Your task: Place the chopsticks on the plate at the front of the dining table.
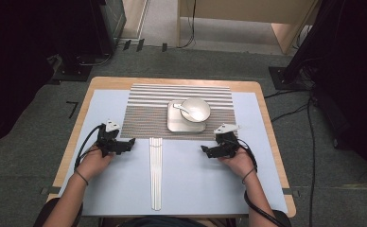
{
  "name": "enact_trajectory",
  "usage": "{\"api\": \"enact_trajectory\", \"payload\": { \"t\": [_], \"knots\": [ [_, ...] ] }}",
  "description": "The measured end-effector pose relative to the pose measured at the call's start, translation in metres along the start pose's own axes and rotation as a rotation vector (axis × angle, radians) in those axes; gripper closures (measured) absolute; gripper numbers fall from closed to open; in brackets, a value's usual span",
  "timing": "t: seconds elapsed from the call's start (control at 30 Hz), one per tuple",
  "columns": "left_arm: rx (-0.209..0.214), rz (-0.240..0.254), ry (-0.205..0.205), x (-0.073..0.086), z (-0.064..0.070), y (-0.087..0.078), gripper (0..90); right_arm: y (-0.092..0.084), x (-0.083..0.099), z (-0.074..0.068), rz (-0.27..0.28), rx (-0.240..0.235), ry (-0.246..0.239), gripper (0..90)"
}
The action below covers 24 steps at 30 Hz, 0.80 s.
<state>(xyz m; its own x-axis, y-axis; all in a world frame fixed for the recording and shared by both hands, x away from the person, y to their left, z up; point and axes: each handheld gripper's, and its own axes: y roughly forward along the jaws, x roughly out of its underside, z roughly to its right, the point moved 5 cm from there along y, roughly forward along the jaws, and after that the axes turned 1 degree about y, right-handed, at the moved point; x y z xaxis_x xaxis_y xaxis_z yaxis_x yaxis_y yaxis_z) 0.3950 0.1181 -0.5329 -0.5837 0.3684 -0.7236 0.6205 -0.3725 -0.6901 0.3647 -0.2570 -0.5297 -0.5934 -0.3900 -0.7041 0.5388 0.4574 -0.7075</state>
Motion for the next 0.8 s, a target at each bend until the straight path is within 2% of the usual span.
{"api": "enact_trajectory", "payload": {
  "t": [0.8],
  "knots": [
    [0.001,0.0,-0.001,0.0,0.0,0.0,11.0,0.0,-0.009,-0.013,0.016,-0.014,-0.004,14.8]
  ]
}}
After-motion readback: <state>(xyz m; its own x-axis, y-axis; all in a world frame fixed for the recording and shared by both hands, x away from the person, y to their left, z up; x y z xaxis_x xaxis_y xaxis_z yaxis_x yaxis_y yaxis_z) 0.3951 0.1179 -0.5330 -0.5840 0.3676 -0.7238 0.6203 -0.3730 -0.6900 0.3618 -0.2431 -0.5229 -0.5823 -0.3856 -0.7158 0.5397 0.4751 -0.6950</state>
